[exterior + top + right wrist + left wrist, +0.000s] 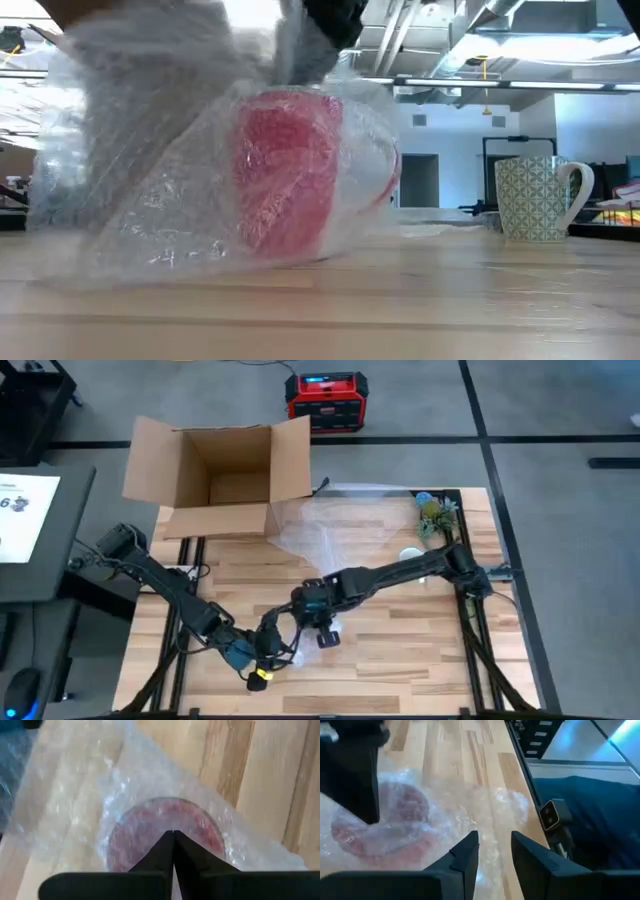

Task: Wrap mug
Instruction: Wrap the red mug with bubble wrap

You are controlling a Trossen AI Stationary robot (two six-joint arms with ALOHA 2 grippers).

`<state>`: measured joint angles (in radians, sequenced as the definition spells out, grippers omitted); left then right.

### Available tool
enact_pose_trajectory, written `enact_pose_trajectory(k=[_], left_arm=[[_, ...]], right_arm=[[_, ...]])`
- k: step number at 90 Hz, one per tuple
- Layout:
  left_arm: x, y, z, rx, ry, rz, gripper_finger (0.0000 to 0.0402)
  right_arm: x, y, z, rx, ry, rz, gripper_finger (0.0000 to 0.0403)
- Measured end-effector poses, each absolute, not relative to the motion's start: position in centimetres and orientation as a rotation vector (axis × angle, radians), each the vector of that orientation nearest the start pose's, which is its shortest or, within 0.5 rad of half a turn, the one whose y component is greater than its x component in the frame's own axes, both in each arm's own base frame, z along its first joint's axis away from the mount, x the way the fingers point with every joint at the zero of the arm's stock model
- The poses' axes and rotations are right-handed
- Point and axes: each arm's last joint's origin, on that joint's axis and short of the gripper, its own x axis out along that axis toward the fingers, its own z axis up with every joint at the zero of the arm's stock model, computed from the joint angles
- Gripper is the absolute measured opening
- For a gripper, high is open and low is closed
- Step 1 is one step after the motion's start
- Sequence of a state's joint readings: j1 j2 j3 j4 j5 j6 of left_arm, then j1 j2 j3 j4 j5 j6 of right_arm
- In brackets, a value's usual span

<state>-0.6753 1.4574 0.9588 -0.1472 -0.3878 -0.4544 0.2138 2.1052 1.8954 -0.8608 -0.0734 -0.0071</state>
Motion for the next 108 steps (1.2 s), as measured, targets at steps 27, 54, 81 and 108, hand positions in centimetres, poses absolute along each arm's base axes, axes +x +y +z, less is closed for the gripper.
enact_pose_trajectory(k=[27,54,81,108], left_arm=[[25.5,-17.6,24.5,-0.065,0.582,-0.084,0.0097],[24.9,-17.5,24.2,-0.071,0.630,-0.054,0.0097],[24.1,-17.5,22.2,-0.174,0.804,0.036,0.0097],[27.6,-18.6,20.1,-0.006,0.635,-0.007,0.0088]], right_arm=[[43.2,11.8,26.7,-0.087,1.024,0.302,0.0000],[44.9,9.3,20.1,-0.045,1.163,0.233,0.0000],[45.9,8.6,17.1,-0.053,1.210,0.234,0.0000],[45.5,8.7,18.6,-0.059,1.179,0.236,0.0000]])
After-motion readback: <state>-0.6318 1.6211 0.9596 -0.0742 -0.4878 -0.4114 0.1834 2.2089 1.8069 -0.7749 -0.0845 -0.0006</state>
